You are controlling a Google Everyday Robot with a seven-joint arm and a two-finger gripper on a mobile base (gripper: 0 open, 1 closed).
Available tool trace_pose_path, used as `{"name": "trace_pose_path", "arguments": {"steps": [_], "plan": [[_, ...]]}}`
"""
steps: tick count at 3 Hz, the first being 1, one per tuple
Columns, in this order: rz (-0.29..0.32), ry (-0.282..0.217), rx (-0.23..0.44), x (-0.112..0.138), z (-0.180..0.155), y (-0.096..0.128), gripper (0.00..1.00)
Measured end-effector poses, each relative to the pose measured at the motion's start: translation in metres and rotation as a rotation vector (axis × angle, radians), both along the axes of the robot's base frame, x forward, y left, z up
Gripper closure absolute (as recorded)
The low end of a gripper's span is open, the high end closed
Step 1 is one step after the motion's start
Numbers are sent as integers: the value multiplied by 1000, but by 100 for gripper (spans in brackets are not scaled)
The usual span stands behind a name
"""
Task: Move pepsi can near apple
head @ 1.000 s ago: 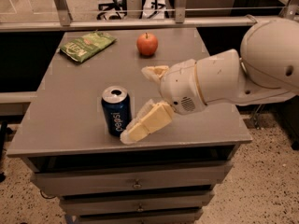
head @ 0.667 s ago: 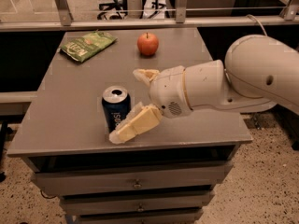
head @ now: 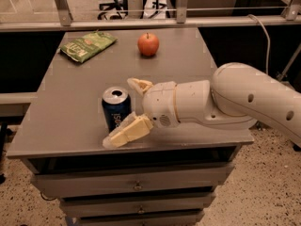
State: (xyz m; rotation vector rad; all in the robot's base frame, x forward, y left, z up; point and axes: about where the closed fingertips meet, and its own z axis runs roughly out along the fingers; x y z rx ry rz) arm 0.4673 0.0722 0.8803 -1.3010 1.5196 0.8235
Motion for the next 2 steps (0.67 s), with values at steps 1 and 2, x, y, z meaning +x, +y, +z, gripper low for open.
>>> {"name": "trace_pose_path", "arguments": {"steps": [1, 2], "plan": [[-7, -2, 34, 4, -7, 5, 18], [-24, -10, 43, 11, -8, -3, 41]]}}
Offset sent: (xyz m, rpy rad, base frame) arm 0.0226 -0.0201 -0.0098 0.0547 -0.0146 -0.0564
